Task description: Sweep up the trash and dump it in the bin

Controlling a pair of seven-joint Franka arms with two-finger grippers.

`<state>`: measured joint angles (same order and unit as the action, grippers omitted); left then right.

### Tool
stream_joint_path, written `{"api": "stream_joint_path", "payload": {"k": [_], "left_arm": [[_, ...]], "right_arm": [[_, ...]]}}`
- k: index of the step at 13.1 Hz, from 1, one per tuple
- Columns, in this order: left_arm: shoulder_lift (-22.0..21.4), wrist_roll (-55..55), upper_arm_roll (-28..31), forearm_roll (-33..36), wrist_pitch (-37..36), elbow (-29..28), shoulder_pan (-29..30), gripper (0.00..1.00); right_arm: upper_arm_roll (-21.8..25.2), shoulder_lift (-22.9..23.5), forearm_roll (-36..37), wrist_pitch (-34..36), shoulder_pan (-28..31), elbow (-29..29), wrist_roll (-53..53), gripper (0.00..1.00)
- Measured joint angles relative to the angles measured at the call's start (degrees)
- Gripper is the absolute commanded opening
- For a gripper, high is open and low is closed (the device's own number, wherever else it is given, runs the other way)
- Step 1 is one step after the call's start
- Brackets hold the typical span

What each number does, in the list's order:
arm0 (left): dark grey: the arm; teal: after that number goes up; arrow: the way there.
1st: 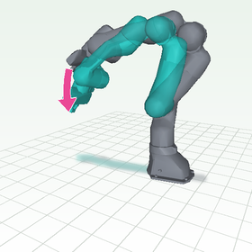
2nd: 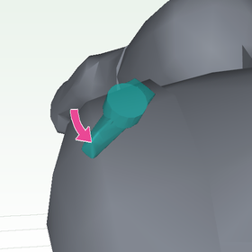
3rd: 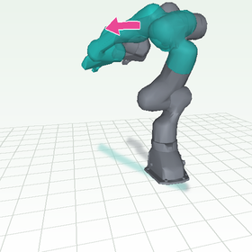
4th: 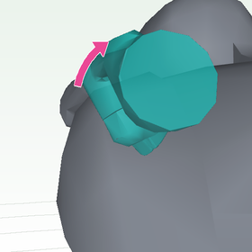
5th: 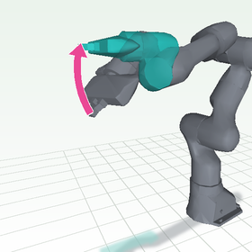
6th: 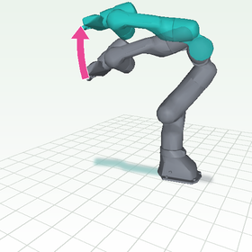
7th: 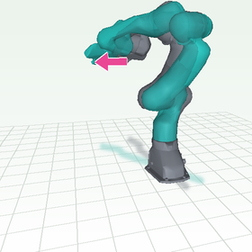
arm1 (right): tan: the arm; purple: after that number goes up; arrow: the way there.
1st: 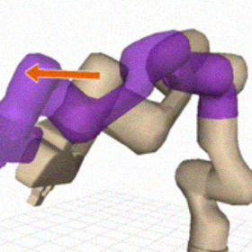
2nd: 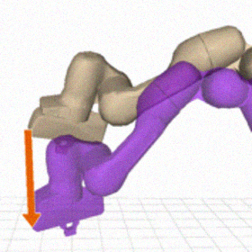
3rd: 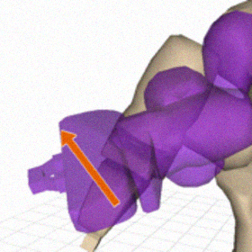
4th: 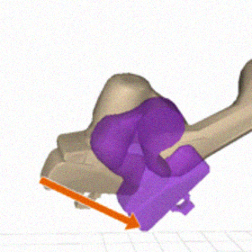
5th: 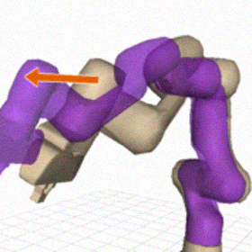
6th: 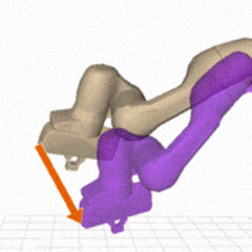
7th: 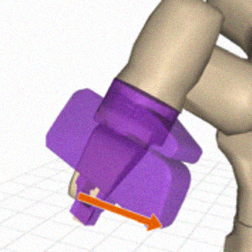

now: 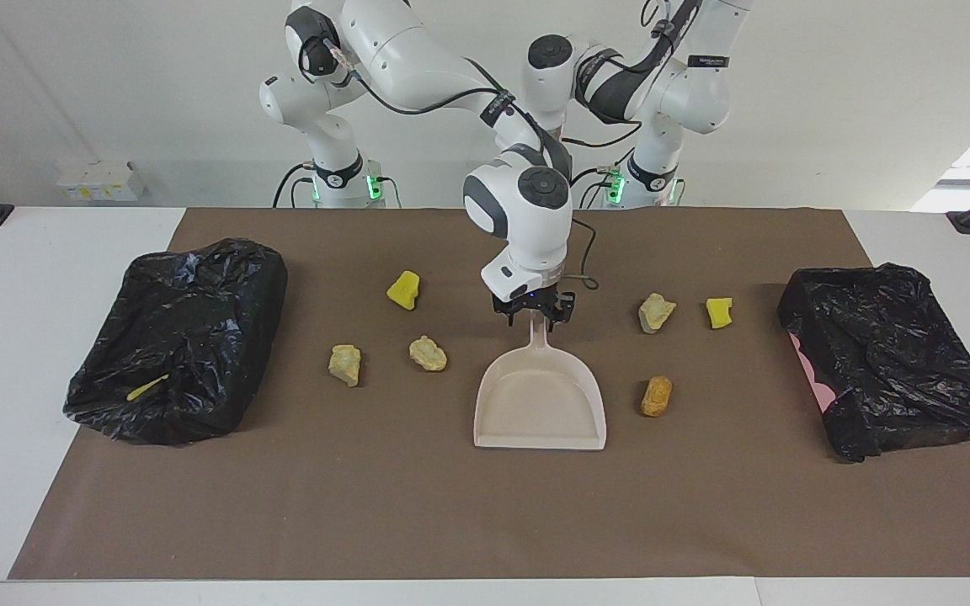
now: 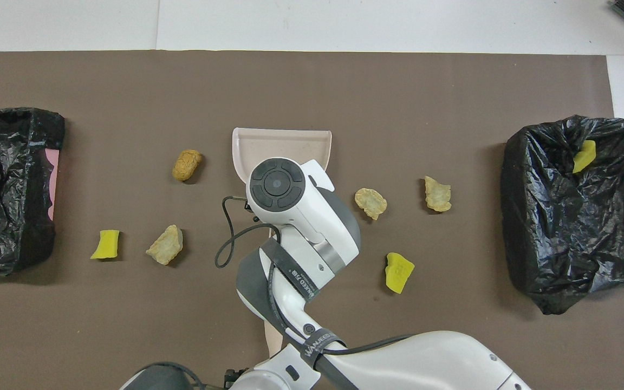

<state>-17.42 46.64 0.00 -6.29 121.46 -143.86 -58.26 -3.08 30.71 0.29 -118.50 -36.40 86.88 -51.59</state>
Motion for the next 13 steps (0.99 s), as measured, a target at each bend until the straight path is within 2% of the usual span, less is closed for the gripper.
{"api": "stream_joint_path", "payload": {"k": [2, 4, 5, 6, 7, 8, 9, 13], "left_arm": [[3.12, 1.44, -0.02, 0.00, 3.58, -1.40, -1.05, 0.97], [4.12, 2.47, 0.04, 0.00, 5.01, -3.26, -1.26, 0.76], [4.08, 3.62, 0.05, 0.00, 5.11, -3.79, -1.27, 0.63], [4.04, 4.42, 0.05, 0.00, 5.12, -3.91, -1.29, 0.52], [4.00, 4.91, 0.05, 0.00, 5.12, -3.91, -1.30, 0.33], [3.98, 5.33, 0.05, 0.00, 5.12, -3.92, -1.31, 0.15], [3.97, 6.06, 0.05, 0.00, 5.12, -3.92, -1.31, 0.00], [3.91, 7.75, 0.40, 0.00, 4.34, -3.81, -1.33, 0.00]], "right_arm": [[-0.10, 0.00, -0.02, 0.00, -0.04, 0.20, 0.00, 0.47], [-0.17, -0.05, -0.04, -0.01, -0.15, 0.45, 0.00, 0.47], [-0.25, -0.09, -0.05, -0.01, -0.21, 0.67, 0.00, 0.40], [-0.30, -0.16, -0.05, -0.01, -0.26, 0.84, 0.00, 0.28], [-0.35, -0.23, -0.05, -0.03, -0.28, 0.95, 0.09, 0.00], [-0.41, -0.27, -0.05, -0.17, -0.31, 0.99, 0.44, 0.00], [-0.42, -0.31, -0.05, -0.24, -0.33, 1.06, 1.34, 0.00], [-0.37, -1.29, -0.04, -0.25, 0.05, 0.96, 3.43, 0.00]]}}
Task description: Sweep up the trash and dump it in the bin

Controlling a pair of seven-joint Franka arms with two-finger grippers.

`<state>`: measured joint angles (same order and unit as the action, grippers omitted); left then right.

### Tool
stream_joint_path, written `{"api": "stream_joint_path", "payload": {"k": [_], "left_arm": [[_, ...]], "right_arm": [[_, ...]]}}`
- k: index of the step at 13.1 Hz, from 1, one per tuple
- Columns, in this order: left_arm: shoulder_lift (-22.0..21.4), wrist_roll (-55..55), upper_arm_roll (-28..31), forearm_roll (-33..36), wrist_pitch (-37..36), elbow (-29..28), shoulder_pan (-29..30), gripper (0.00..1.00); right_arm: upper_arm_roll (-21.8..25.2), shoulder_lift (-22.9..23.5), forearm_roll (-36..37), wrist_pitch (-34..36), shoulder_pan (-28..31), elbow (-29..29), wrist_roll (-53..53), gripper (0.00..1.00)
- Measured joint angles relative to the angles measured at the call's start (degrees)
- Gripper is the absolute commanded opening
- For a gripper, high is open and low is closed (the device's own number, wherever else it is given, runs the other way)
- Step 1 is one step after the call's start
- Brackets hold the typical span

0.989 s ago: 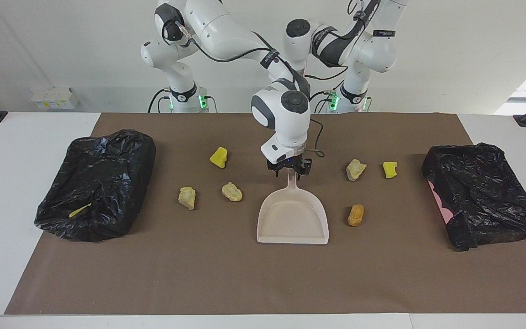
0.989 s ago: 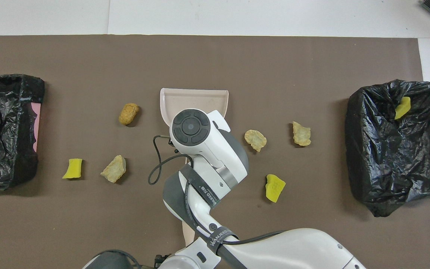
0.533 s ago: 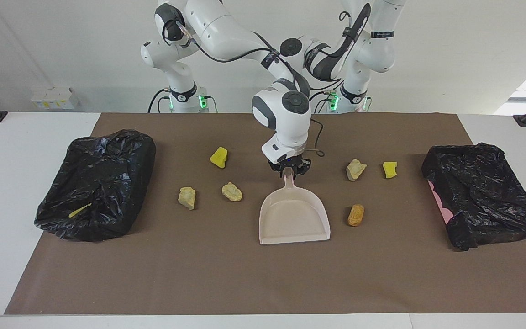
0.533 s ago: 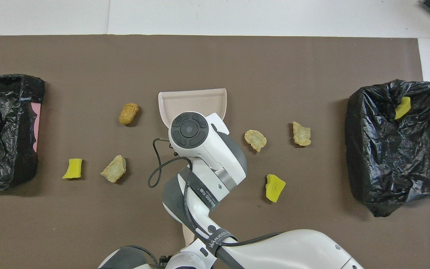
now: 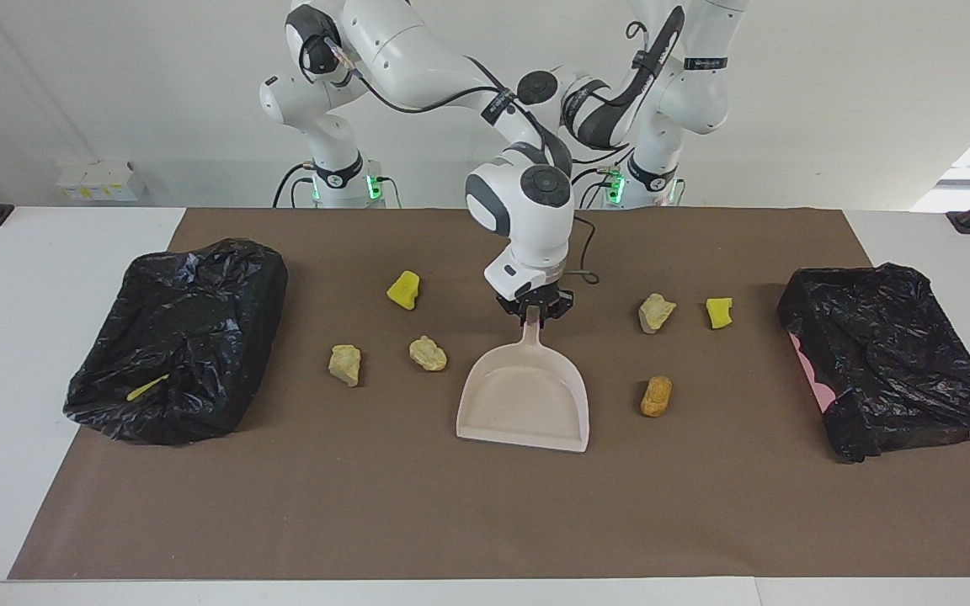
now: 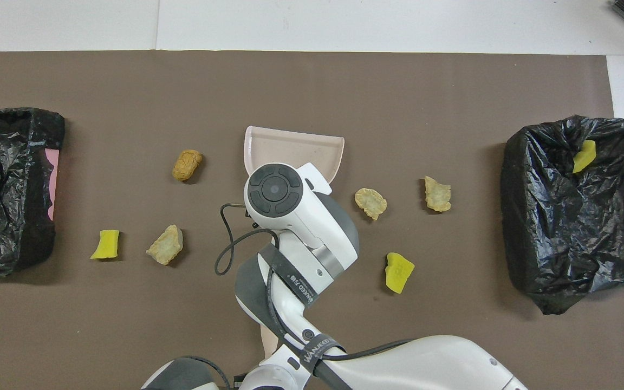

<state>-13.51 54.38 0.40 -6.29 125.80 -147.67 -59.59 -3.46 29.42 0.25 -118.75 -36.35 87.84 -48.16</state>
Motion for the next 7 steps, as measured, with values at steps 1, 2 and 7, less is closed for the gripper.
{"api": "stream_joint_path", "payload": {"k": [1, 2, 7], "left_arm": [[-0.15, 0.05, 0.34, 0.00, -2.19, 0.37, 0.02, 0.00], [-0.42, 0.30, 0.79, 0.00, -5.50, 1.11, 0.32, 0.00], [-4.43, 0.15, 1.72, 2.27, -15.67, 5.80, 12.68, 0.00]], "right_arm": [[0.11, -0.90, 0.00, 0.08, 0.32, 0.00, 1.39, 0.00], [0.20, -2.01, 0.00, 0.53, 0.93, -0.01, 3.54, 0.00], [0.25, -6.79, -0.07, 5.19, 6.11, 0.24, 22.77, 0.00]]}}
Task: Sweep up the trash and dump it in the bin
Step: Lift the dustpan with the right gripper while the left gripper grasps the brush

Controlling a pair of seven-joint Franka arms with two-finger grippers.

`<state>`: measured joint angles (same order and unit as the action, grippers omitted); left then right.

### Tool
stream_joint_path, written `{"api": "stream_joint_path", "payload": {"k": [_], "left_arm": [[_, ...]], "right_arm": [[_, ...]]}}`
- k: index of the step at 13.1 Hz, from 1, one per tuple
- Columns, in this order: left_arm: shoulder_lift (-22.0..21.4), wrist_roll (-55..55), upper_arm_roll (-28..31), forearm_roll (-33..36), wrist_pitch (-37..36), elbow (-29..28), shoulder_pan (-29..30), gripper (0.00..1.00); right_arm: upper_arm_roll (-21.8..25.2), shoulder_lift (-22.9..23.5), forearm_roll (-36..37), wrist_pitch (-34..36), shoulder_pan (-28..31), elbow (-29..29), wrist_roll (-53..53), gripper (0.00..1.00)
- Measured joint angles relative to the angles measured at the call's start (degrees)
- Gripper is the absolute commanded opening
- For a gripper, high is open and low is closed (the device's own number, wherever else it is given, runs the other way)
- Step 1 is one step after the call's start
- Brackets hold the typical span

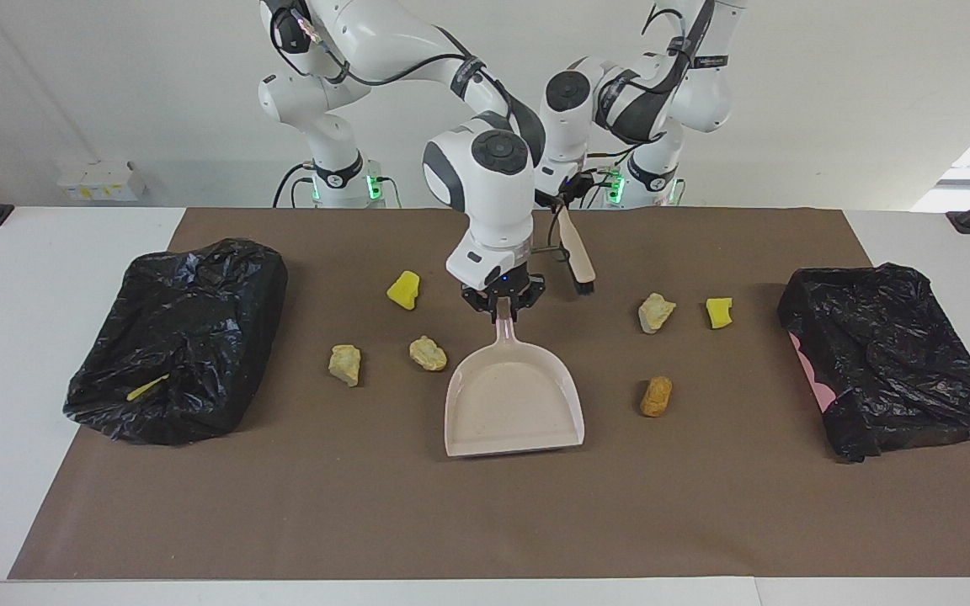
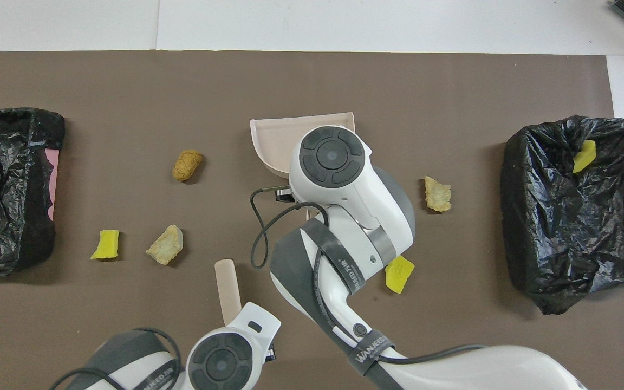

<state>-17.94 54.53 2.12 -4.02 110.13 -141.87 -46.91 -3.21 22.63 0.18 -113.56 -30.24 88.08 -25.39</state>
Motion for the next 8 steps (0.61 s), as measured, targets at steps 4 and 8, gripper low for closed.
{"api": "stream_joint_path", "payload": {"k": [4, 8], "left_arm": [[-0.82, -1.02, 0.33, 6.04, -2.55, 0.63, 14.88, 0.00], [-0.39, -9.12, 0.38, 8.54, -3.83, 0.44, 28.68, 0.00]], "right_arm": [[-0.01, -2.28, -0.01, 5.72, 1.39, 0.90, 17.64, 0.00], [-0.08, -4.73, 0.20, 6.91, 1.33, 5.38, 41.37, 0.00]]}}
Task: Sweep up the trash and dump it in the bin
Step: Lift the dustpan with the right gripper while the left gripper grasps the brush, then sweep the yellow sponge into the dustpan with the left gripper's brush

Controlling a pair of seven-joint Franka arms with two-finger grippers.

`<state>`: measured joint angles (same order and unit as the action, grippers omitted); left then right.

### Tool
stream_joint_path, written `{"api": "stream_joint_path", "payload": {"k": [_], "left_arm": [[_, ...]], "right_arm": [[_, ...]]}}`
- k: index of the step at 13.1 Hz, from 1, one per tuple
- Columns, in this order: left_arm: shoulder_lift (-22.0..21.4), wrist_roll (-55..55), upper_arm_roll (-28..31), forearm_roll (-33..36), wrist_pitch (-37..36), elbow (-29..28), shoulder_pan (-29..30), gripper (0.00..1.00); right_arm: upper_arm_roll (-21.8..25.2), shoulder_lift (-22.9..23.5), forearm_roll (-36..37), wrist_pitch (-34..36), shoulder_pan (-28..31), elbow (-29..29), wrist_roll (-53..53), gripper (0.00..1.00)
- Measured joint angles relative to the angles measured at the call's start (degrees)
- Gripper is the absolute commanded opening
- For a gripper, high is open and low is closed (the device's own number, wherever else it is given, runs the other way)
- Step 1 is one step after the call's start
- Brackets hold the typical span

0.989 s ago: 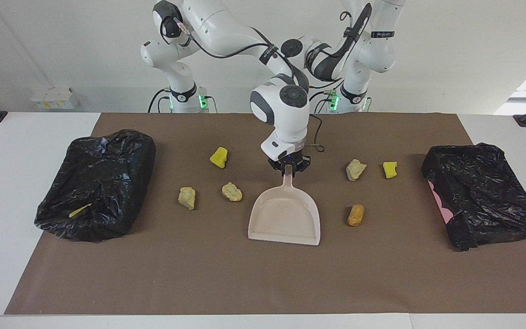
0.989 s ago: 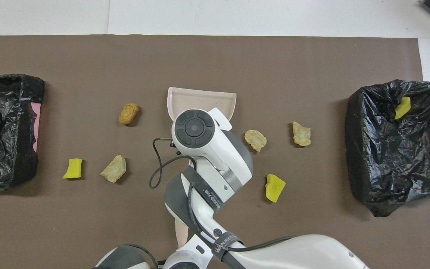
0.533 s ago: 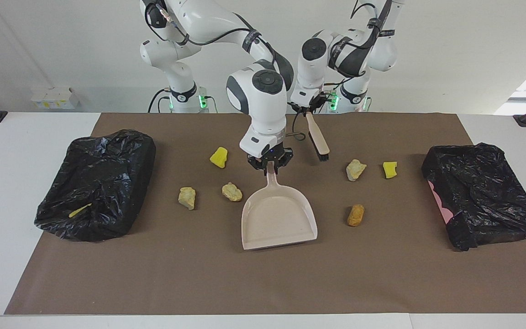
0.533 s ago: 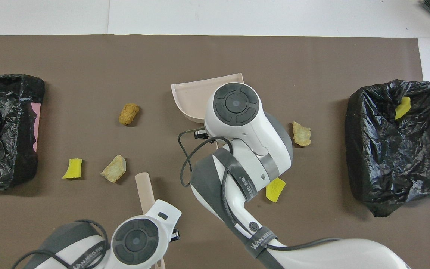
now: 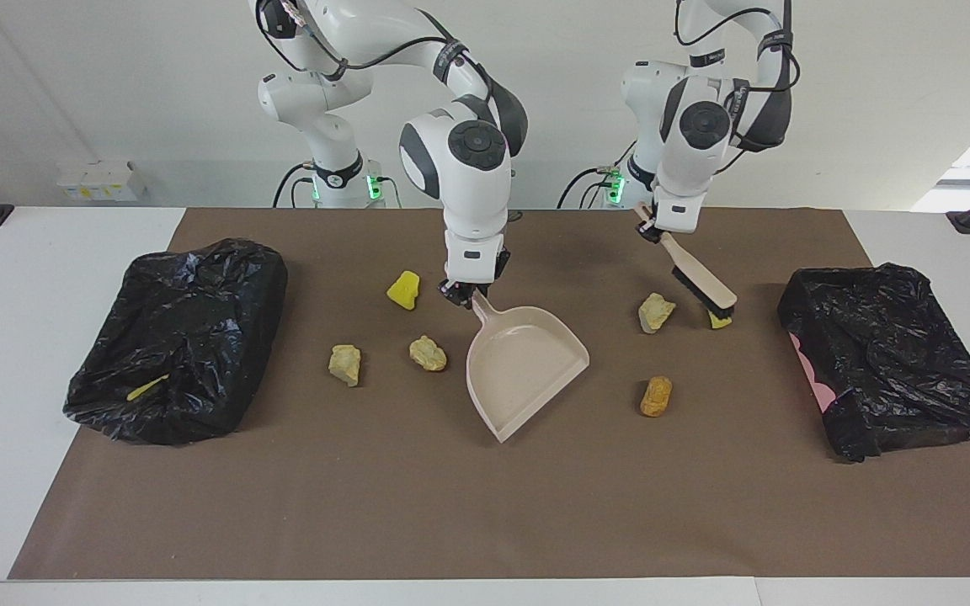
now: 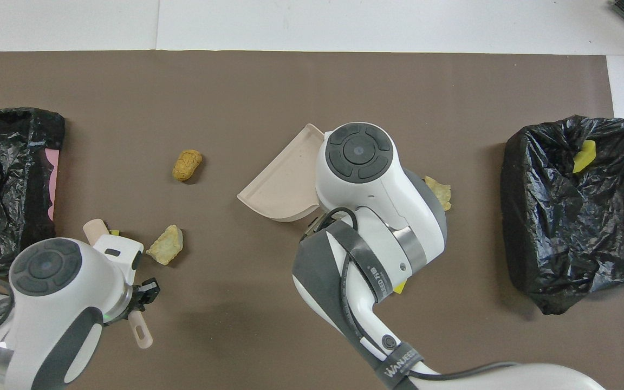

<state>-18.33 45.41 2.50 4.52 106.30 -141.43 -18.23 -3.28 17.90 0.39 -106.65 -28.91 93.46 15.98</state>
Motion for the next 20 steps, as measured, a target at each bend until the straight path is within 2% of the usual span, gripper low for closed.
{"api": "stream_joint_path", "payload": {"k": [3, 5, 7, 10, 12, 14, 17, 20], "left_arm": [[0.36, -5.59, 0.02, 1.75, -0.25, -0.37, 8.39, 0.00], [0.35, -7.72, 0.02, 2.53, -0.94, -1.07, 11.63, 0.00], [0.33, -7.89, -0.10, 2.64, -2.28, -2.53, 12.61, 0.00], [0.33, -7.27, -0.88, 2.64, -2.45, -4.50, 12.47, 0.00], [0.35, -6.60, -1.37, 1.93, -2.41, -4.83, 10.98, 0.00], [0.76, -4.50, -1.59, -2.36, -1.50, -4.91, 6.96, 0.00], [1.70, -1.98, -1.90, -7.23, 3.16, -4.88, 0.61, 0.00], [3.06, -1.80, -1.98, -9.28, 8.73, -4.29, -4.08, 0.00]], "right_arm": [[0.06, -2.07, 1.13, -2.27, 0.05, 4.75, 17.12, 0.00], [0.12, -3.51, 1.22, -8.55, 0.21, 9.35, 28.37, 0.00], [0.15, -4.23, 1.26, -13.41, 0.92, 12.99, 38.38, 0.00], [0.08, -4.24, 1.26, -15.06, 0.87, 14.19, 43.92, 0.00], [0.02, -4.24, 1.25, -15.10, 0.68, 14.30, 44.17, 0.00], [0.01, -4.23, 1.25, -15.37, 0.62, 14.51, 44.17, 0.00], [-0.01, -3.82, 1.22, -17.44, -0.14, 14.90, 44.17, 0.00], [0.00, -3.27, 1.17, -18.45, -0.33, 15.08, 44.17, 0.00]]}}
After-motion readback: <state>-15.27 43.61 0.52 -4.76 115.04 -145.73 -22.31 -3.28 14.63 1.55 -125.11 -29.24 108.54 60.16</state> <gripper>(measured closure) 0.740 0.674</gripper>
